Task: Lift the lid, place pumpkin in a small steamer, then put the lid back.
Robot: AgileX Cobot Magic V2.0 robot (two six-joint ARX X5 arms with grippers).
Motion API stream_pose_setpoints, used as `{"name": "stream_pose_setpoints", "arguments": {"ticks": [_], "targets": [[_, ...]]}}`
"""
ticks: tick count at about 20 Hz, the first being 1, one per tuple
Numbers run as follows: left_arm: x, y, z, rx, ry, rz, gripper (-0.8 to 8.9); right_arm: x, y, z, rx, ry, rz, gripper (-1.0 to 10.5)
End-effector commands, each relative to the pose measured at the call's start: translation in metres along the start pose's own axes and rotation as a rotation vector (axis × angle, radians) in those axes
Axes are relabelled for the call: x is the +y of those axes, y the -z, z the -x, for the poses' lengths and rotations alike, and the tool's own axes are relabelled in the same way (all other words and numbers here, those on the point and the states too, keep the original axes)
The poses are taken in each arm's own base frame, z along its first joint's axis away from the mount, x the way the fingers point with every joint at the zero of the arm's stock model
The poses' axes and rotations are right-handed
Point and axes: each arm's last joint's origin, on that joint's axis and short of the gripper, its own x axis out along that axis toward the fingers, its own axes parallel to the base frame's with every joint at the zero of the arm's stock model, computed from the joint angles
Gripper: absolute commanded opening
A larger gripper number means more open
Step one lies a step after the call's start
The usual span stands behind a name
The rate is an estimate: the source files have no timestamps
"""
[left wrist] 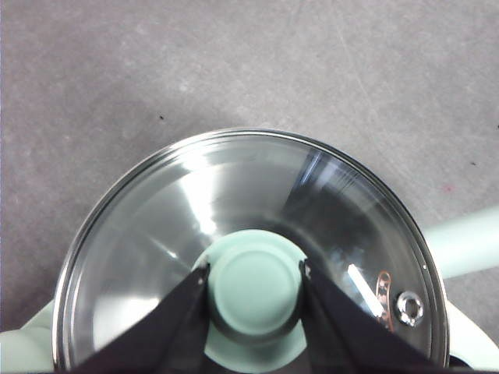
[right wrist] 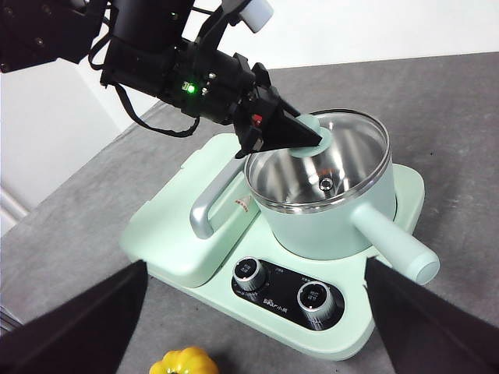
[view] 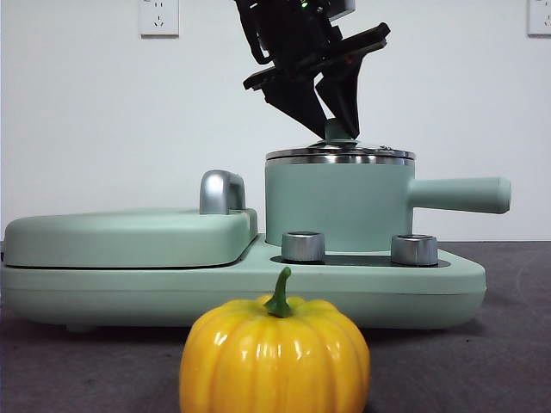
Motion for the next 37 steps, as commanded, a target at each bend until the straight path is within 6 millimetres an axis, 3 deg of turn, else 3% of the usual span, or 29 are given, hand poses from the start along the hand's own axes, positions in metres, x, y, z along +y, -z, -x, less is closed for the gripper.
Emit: {"name": "stream_pose_setpoints", "arguments": {"ticks": [1,8,16,21,25,28,32,37], "targets": [[-0.006,-0.003,-0.009,-0.006,0.023,-0.016,0.18,0.002,-0.003,0.001,-0.011,-0.002,-0.001,4.4],[-0.005,-0.006,0.005,-0.019,0.022,-0.019,0.18,0.002,-0.003,0.001,-0.007,-0.008,-0.032,4.4],[-0.003,-0.022,0.065,-0.148,0.008,-0.024,0.18,-0.006,-0.013,-0.017,0.116,-0.092,-0.133,4.4],[0.014,-0.021,0.1,-0.17,-0.034,-0.03,0.18,0.001,-0.032,-0.04,0.244,-0.172,-0.14,4.4],[0.038,-0.015,0.127,-0.162,-0.089,0.005,0.18,0.014,-0.037,-0.076,0.399,-0.172,-0.124,4.4],[0.056,-0.009,0.144,-0.153,-0.134,0.043,0.18,0.032,-0.026,-0.113,0.547,-0.142,-0.083,4.4],[0.078,-0.001,0.163,-0.146,-0.192,0.093,0.18,0.058,0.009,-0.161,0.762,-0.075,-0.028,4.4],[0.098,0.006,0.177,-0.153,-0.247,0.136,0.18,0.08,0.054,-0.199,0.95,0.014,0.051,4.9]]}}
